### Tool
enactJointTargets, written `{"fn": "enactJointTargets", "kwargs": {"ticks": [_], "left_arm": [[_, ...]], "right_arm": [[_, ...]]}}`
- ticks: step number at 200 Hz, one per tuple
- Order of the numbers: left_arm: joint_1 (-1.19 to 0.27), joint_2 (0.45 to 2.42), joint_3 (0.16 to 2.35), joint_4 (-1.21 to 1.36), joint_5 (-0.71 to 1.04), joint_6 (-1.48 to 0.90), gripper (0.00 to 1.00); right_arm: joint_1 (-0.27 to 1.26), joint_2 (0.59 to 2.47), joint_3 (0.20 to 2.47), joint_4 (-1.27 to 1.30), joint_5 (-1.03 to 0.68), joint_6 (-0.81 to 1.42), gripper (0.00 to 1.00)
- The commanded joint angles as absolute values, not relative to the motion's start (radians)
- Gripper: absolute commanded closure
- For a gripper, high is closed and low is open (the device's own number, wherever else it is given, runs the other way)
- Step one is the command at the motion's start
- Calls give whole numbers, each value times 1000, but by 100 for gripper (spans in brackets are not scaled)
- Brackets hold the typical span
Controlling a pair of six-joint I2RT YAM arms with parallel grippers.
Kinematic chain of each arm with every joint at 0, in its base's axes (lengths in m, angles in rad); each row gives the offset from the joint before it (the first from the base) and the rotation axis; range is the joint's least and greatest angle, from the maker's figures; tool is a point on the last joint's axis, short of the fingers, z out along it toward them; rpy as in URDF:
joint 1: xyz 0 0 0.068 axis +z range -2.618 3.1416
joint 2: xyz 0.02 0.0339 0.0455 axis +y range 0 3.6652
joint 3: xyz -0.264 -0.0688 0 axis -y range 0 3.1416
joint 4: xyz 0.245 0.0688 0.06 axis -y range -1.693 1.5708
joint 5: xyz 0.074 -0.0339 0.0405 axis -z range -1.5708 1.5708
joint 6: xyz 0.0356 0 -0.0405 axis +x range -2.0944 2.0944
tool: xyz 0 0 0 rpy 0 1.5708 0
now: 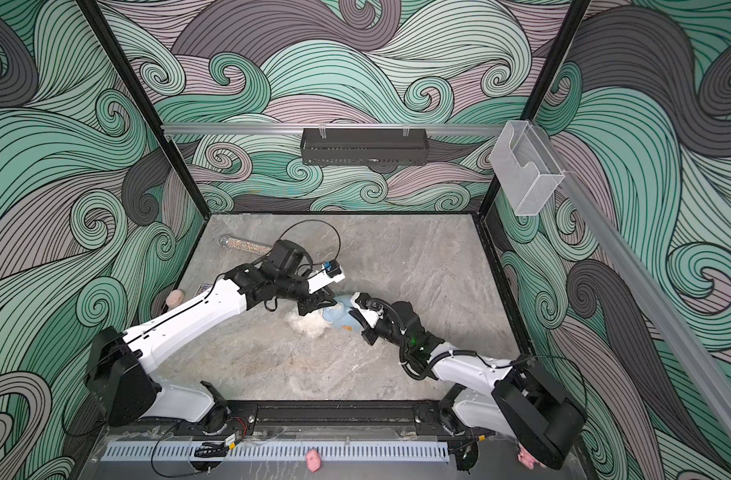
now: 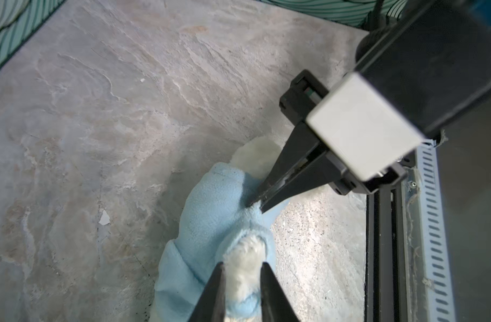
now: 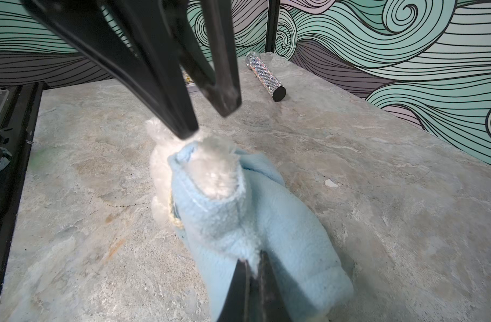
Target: Dress the teddy bear
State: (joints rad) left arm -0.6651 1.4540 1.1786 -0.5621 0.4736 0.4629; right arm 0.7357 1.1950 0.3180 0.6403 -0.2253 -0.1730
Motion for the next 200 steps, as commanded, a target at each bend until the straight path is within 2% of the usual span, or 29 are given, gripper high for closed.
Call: {"fn": "enactJointTargets", "kwargs": {"ticks": [1, 68, 158, 200], "left_arm": [[-680, 1504, 1230, -658, 471, 538, 76], [-700, 1539, 1254, -673, 502, 574, 70], [-741, 1630, 1305, -742, 360, 654, 68], [-766, 1674, 1290, -820, 350, 680, 63]], "right_arm": [[738, 1189, 304, 661, -242, -196, 100], [738, 1194, 303, 661, -237, -195, 100], [738, 1198, 304, 675, -234, -173, 100], [731, 1197, 308, 734, -218, -59, 100]]}}
